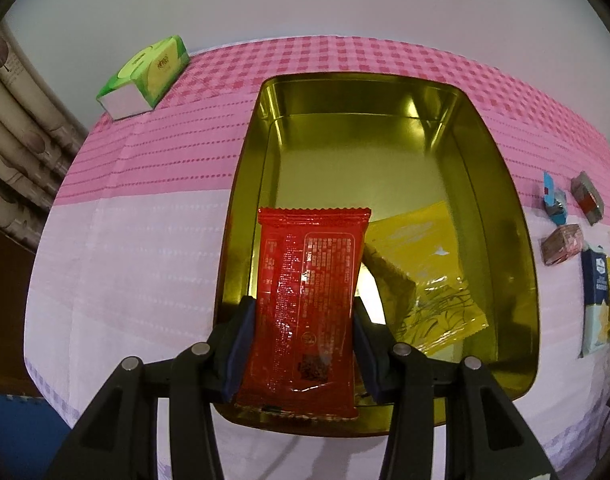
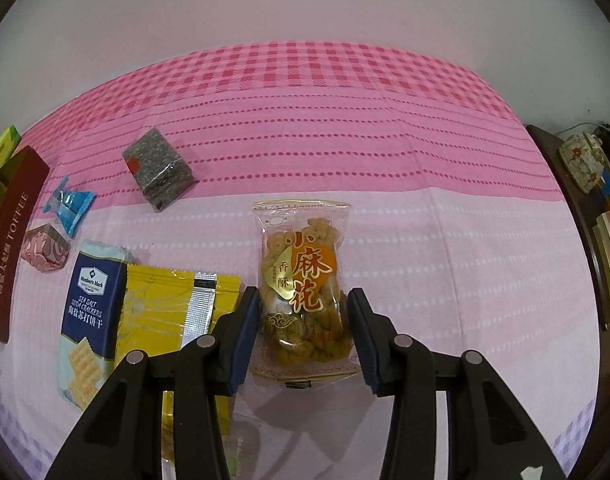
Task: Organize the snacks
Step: 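Carry the red wrapper into the gold tin and open the left gripper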
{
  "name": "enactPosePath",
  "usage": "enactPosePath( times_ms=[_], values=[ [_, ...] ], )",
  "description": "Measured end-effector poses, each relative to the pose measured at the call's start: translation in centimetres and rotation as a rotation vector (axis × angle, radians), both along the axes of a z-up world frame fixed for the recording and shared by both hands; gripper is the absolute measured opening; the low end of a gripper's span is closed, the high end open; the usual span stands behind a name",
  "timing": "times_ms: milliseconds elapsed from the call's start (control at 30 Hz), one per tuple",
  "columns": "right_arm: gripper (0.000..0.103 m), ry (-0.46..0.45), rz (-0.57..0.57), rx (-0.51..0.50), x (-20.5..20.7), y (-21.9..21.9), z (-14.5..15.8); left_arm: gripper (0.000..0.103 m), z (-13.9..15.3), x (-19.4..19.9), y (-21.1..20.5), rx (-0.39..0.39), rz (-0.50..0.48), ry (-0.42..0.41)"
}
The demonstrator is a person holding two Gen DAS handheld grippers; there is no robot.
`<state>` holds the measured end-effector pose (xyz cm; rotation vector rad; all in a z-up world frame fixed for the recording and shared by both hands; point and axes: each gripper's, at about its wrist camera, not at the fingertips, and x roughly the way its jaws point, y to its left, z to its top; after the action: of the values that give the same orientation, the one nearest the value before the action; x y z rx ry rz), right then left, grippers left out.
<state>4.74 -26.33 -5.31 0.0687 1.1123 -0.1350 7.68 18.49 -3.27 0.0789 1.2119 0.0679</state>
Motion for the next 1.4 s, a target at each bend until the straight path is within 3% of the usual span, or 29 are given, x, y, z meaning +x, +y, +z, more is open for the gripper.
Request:
enactPosePath(
  times_ms=[400,500,733,1400],
  values=[
    [0.040,0.002,-0.035,-0.013,0.0,0.2,0.0,0.048,0.1,-0.4,0.0,-0.009,-0.016,-0.018],
    [0.040,0.005,-0.042,-0.027,0.1,0.5,0.0,0.056,0.6,-0.5,0.0,-0.020,-0.024,-0.032],
    [0.040,-0.006,-0.061,-0.047,0.0,0.8,0.6,0.056,1.5,-0.9,0.1,-0.027,-0.033,-0.073],
    [0.040,-0.082,-0.070,-0.042,-0.3,3.5,5.5,0.056,3.3,-1.9,0.1,-0.017,-0.050,-0.152]
  ],
)
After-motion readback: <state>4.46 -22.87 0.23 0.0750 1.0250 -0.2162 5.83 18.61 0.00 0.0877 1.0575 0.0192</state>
